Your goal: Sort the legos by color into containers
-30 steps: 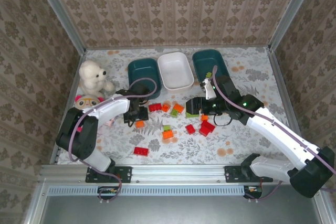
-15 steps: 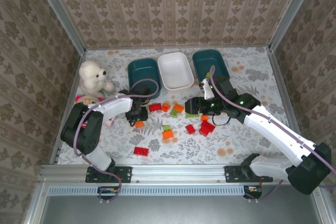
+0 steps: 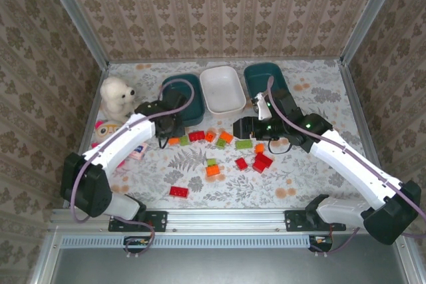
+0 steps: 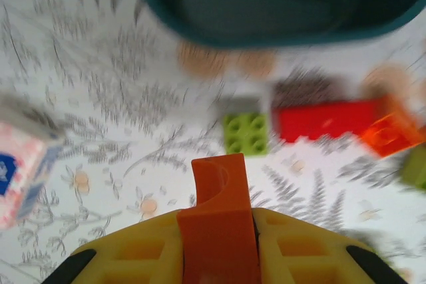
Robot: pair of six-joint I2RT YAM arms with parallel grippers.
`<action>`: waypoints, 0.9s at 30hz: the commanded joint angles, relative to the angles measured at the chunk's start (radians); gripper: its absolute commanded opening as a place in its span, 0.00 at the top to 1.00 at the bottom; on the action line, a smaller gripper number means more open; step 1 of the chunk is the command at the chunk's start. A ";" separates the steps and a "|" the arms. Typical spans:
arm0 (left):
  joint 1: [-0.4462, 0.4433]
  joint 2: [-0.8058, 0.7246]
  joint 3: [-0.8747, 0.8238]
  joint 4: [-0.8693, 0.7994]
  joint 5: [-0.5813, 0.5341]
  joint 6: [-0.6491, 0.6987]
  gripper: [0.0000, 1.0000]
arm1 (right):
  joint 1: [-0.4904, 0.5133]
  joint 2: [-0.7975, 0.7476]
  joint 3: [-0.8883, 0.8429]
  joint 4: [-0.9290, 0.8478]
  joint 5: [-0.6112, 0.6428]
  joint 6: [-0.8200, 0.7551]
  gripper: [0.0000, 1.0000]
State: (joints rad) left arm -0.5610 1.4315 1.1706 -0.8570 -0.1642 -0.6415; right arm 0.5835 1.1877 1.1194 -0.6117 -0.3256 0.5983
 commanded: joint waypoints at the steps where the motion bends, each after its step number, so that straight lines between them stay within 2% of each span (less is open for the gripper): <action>1: 0.039 0.043 0.128 -0.051 -0.005 0.068 0.78 | -0.001 0.027 0.045 -0.014 0.012 -0.014 0.29; 13: 0.170 0.552 0.656 -0.014 0.047 0.186 0.79 | -0.029 0.131 0.162 0.030 0.011 0.032 0.29; 17: 0.195 0.729 0.795 -0.059 0.059 0.189 0.80 | -0.050 0.166 0.196 0.032 0.006 0.064 0.28; 20: 0.213 0.805 0.836 -0.077 0.072 0.172 0.79 | -0.059 0.192 0.225 -0.015 0.037 0.070 0.28; 27: 0.225 0.862 0.843 -0.062 0.135 0.163 0.77 | -0.095 0.236 0.204 -0.128 0.074 0.099 0.29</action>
State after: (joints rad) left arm -0.3435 2.2959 1.9755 -0.8917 -0.0696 -0.4847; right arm 0.4995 1.4082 1.3254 -0.6559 -0.2859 0.6674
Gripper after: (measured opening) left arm 0.240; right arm 0.712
